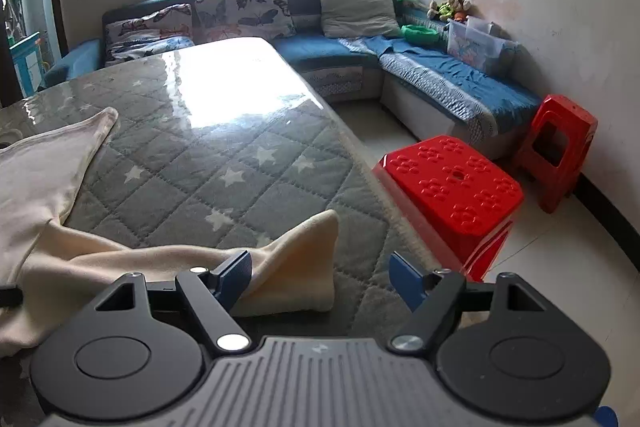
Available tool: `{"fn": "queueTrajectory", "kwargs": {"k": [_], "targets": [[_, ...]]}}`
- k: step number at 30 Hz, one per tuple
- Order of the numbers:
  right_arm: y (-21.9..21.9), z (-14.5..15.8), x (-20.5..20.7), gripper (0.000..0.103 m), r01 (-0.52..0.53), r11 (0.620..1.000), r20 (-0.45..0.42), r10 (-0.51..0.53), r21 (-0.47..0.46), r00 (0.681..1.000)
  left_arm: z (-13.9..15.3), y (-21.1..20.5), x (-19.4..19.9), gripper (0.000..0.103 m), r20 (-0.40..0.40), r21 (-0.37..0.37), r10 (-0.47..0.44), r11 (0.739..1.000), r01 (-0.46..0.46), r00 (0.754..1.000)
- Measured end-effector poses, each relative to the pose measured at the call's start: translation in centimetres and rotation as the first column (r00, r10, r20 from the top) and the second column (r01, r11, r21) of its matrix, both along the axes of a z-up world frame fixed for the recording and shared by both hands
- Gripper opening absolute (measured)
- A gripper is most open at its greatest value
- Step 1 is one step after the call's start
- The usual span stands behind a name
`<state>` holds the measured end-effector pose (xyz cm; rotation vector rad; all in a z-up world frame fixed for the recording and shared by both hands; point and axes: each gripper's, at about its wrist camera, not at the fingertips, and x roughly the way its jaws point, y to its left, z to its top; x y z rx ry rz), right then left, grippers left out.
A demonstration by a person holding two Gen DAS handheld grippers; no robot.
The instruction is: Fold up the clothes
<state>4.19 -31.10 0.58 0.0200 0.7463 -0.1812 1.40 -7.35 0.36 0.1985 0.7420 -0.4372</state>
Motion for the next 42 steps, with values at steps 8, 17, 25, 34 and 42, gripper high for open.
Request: {"fn": "queueTrajectory", "kwargs": {"k": [8, 17, 25, 34, 42], "targets": [[-0.7, 0.7, 1.7, 0.064, -0.007, 0.995, 0.001, 0.007, 0.096, 1.000, -0.1, 0.0, -0.1, 0.103, 0.002, -0.004, -0.002, 1.000, 0.002, 1.000], [-1.3, -0.3, 1.3, 0.059, 0.018, 0.992, -0.028, -0.015, 0.126, 0.999, 0.2, -1.0, -0.7, 0.103, 0.013, 0.008, -0.081, 0.997, 0.081, 0.997], [-2.2, -0.4, 0.0, 0.056, 0.021, 0.991, -0.036, -0.016, 0.135, 0.999, 0.0, -1.6, -1.2, 0.103, 0.021, 0.030, -0.159, 0.987, 0.159, 0.987], [-1.5, -0.5, -0.2, 0.015, -0.051, 0.986, -0.036, 0.058, 0.159, 0.998, -0.3, -1.3, -0.7, 0.103, 0.013, 0.007, -0.175, 0.985, 0.175, 0.984], [-0.6, 2.7, -0.7, 0.009, -0.045, 0.999, 0.076, 0.046, -0.019, 0.996, -0.3, -1.2, -0.8, 0.103, 0.016, 0.002, -0.180, 0.984, 0.180, 0.984]]}}
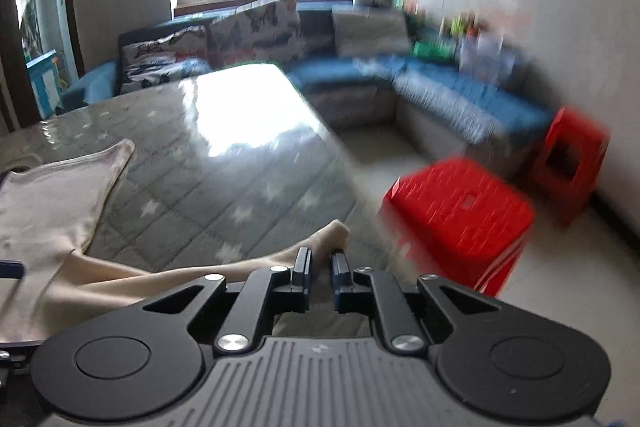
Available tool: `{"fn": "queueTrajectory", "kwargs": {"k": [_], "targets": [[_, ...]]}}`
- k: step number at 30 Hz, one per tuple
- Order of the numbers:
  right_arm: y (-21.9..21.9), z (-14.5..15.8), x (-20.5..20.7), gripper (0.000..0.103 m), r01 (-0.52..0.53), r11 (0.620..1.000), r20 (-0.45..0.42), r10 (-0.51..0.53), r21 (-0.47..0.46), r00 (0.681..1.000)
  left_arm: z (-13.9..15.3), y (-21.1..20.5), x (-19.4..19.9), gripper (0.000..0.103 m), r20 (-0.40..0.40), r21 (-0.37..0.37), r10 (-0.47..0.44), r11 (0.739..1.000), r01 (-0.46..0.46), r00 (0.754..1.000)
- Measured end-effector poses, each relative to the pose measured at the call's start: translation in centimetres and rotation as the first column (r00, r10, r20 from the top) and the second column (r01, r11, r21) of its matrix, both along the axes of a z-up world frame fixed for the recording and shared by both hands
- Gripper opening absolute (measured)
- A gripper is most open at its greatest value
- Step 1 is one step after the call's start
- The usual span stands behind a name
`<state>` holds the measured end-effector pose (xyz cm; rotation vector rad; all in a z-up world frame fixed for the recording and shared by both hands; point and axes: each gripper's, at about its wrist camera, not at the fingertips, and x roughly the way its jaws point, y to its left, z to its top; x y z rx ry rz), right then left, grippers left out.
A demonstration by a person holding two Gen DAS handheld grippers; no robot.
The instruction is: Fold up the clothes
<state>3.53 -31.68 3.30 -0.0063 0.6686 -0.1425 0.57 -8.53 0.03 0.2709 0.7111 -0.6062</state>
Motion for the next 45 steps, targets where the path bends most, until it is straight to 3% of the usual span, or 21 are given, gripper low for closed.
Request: {"fn": "queueTrajectory", "kwargs": {"k": [2, 4, 11, 18, 25, 33, 35, 37, 39, 45], "targets": [[0.0, 0.3, 0.1, 0.011, 0.012, 1.000, 0.004, -0.012, -0.019, 1.000, 0.0, 0.1, 0.0, 0.103, 0.001, -0.003, 0.000, 1.000, 0.000, 1.000], [-0.7, 0.0, 0.2, 0.040, 0.055, 0.999, 0.005, -0.055, -0.001, 0.998, -0.1, 0.1, -0.1, 0.103, 0.003, -0.005, 0.001, 1.000, -0.001, 1.000], [-2.2, -1.6, -0.3, 0.040, 0.081, 0.994, -0.054, -0.077, 0.070, 0.996, -0.2, 0.1, -0.1, 0.103, 0.006, -0.009, -0.001, 1.000, 0.001, 1.000], [-2.9, -3.3, 0.7, 0.039, 0.046, 0.987, -0.080, -0.033, 0.156, 0.996, -0.2, 0.0, 0.0, 0.103, 0.007, -0.009, 0.001, 1.000, -0.001, 1.000], [-3.9, -3.1, 0.0, 0.039, 0.042, 0.953, -0.045, -0.030, 0.300, 0.999, -0.2, 0.0, -0.1, 0.103, 0.008, -0.010, 0.000, 1.000, 0.000, 1.000], [-4.9, -3.1, 1.1, 0.039, 0.065, 0.918, -0.020, -0.063, 0.390, 0.998, -0.3, 0.1, -0.2, 0.103, 0.009, -0.010, 0.000, 1.000, 0.000, 1.000], [-4.7, -3.3, 1.8, 0.037, 0.065, 0.915, -0.025, -0.060, 0.399, 0.998, -0.3, 0.1, -0.2, 0.103, 0.009, -0.011, -0.001, 1.000, 0.001, 1.000], [-4.6, -3.6, 2.5, 0.017, 0.066, 0.915, -0.033, -0.057, 0.399, 0.998, -0.3, 0.1, -0.3, 0.103, 0.010, -0.011, 0.000, 1.000, 0.000, 1.000], [-4.3, -3.2, 2.9, 0.008, 0.056, 0.917, -0.015, -0.054, 0.395, 0.998, -0.4, 0.0, -0.3, 0.103, 0.012, -0.011, 0.001, 1.000, -0.001, 1.000], [-2.2, 0.8, 1.8, 0.005, -0.055, 0.943, 0.117, 0.017, 0.329, 0.993, -0.5, 0.0, -0.3, 0.103, 0.014, -0.014, 0.000, 1.000, 0.000, 1.000]]}}
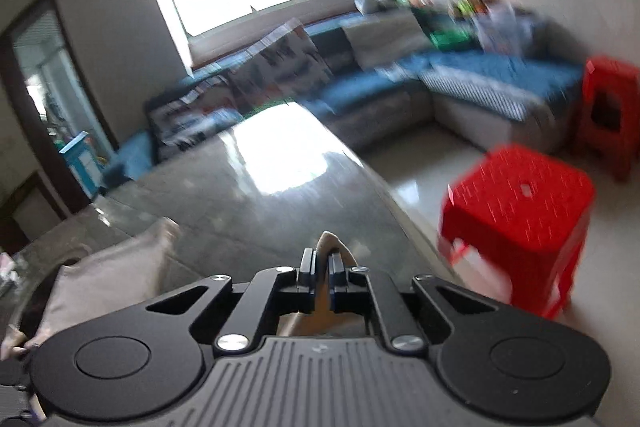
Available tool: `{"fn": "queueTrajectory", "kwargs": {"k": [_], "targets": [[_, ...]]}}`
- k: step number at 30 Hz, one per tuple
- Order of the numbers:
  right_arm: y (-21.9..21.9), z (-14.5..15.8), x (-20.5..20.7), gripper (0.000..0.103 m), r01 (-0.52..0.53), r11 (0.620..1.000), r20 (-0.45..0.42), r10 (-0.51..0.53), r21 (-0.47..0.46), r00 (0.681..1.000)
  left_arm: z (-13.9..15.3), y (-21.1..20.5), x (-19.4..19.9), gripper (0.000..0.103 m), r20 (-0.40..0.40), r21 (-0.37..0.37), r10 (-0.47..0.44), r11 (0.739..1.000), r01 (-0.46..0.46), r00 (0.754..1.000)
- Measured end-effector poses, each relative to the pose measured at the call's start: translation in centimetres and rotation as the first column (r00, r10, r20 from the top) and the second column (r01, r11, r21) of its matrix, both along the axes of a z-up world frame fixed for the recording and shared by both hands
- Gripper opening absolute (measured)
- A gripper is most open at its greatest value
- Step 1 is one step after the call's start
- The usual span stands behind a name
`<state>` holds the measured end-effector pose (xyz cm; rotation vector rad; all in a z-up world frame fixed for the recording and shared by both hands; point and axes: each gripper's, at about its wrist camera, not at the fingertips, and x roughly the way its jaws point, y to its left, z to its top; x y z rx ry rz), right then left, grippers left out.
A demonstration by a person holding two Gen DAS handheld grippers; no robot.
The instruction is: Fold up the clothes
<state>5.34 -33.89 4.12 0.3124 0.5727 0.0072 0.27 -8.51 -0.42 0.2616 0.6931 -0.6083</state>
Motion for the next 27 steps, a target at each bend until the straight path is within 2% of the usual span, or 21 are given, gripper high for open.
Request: {"fn": "queueTrajectory", "kwargs": {"k": [2, 5, 6, 7, 10, 12, 17, 21, 27], "targets": [[0.3, 0.8, -0.9, 0.005, -0.007, 1.000, 0.013, 0.007, -0.026, 1.000, 0.0, 0.1, 0.0, 0.103, 0.002, -0.002, -0.001, 1.000, 0.001, 1.000], [-0.3, 0.1, -1.9, 0.010, 0.039, 0.995, -0.063, -0.045, -0.091, 0.997, 0.0, 0.1, 0.0, 0.103, 0.005, -0.005, -0.003, 1.000, 0.003, 1.000], [-0.5, -0.4, -2.0, 0.022, 0.058, 0.992, -0.091, -0.068, -0.114, 0.994, 0.0, 0.1, 0.0, 0.103, 0.006, -0.006, -0.003, 1.000, 0.003, 1.000], [-0.8, -1.1, -2.1, 0.041, 0.079, 0.987, -0.120, -0.095, -0.137, 0.988, 0.0, 0.2, 0.0, 0.103, 0.007, -0.007, -0.003, 1.000, 0.004, 1.000], [-0.8, -2.0, -2.5, 0.046, 0.113, 0.975, -0.141, -0.141, -0.191, 0.980, -0.1, 0.2, 0.0, 0.103, 0.007, -0.007, -0.004, 1.000, 0.004, 1.000], [0.1, -1.7, -2.1, 0.057, 0.086, 0.979, -0.125, -0.110, -0.186, 0.986, -0.1, 0.2, 0.0, 0.103, 0.006, -0.007, -0.004, 1.000, 0.004, 1.000], [3.8, -2.3, 0.6, 0.062, -0.066, 0.981, -0.145, 0.040, -0.180, 0.989, 0.0, 0.2, 0.0, 0.103, 0.004, -0.004, -0.001, 1.000, 0.001, 1.000], [5.7, -4.3, 2.7, 0.064, -0.113, 0.973, -0.195, 0.073, -0.200, 0.978, 0.0, 0.1, -0.1, 0.103, 0.005, -0.003, -0.003, 1.000, 0.003, 1.000], [6.2, -5.8, 5.8, 0.078, -0.134, 0.962, -0.213, 0.083, -0.239, 0.974, -0.1, 0.3, -0.1, 0.103, 0.007, -0.007, -0.004, 1.000, 0.004, 1.000]]}}
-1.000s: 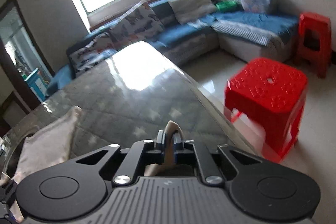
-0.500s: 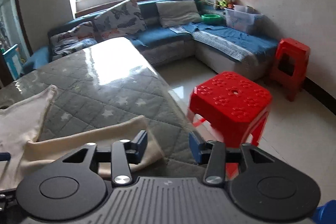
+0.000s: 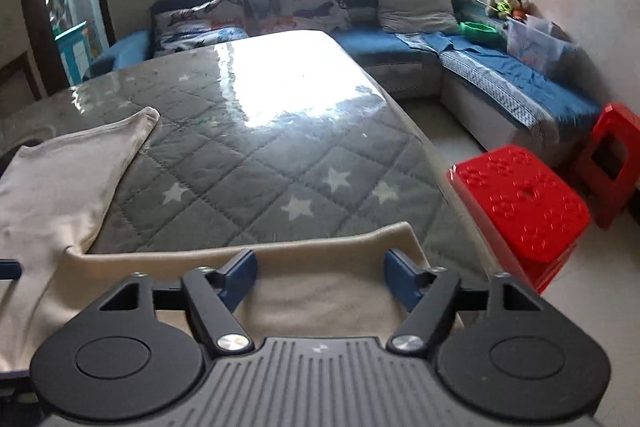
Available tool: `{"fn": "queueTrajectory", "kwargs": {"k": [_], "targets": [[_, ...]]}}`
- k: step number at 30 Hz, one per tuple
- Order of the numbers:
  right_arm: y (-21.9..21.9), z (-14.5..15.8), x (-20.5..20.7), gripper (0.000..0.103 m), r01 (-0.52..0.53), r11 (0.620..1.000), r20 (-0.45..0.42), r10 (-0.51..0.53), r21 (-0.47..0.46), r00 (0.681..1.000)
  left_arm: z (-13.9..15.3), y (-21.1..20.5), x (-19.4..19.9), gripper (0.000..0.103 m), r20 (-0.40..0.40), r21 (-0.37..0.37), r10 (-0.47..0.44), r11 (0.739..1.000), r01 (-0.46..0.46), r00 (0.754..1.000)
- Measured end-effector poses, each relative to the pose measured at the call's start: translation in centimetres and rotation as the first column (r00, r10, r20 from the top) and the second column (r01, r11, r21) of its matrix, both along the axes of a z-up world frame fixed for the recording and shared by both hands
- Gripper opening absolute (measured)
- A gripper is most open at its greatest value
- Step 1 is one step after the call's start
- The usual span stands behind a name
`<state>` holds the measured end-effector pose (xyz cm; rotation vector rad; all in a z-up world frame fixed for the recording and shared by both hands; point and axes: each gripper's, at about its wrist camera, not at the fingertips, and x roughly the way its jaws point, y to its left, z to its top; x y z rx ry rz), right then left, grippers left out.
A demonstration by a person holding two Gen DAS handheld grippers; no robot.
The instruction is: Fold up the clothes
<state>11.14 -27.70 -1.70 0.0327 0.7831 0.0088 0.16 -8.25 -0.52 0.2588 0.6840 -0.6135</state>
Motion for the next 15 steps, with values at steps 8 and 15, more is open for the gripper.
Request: {"fn": "queueTrajectory", "kwargs": {"k": [8, 15], "targets": [[-0.1, -0.4, 3.2, 0.087, -0.071, 0.997, 0.006, 0.071, -0.023, 0.997, -0.2, -0.2, -0.2, 0.103, 0.004, -0.005, -0.001, 1.000, 0.001, 1.000], [1.2, 0.7, 1.0, 0.091, -0.119, 0.991, 0.027, 0.121, -0.059, 0.992, -0.1, 0.0, -0.1, 0.103, 0.003, -0.007, -0.001, 1.000, 0.001, 1.000]]}}
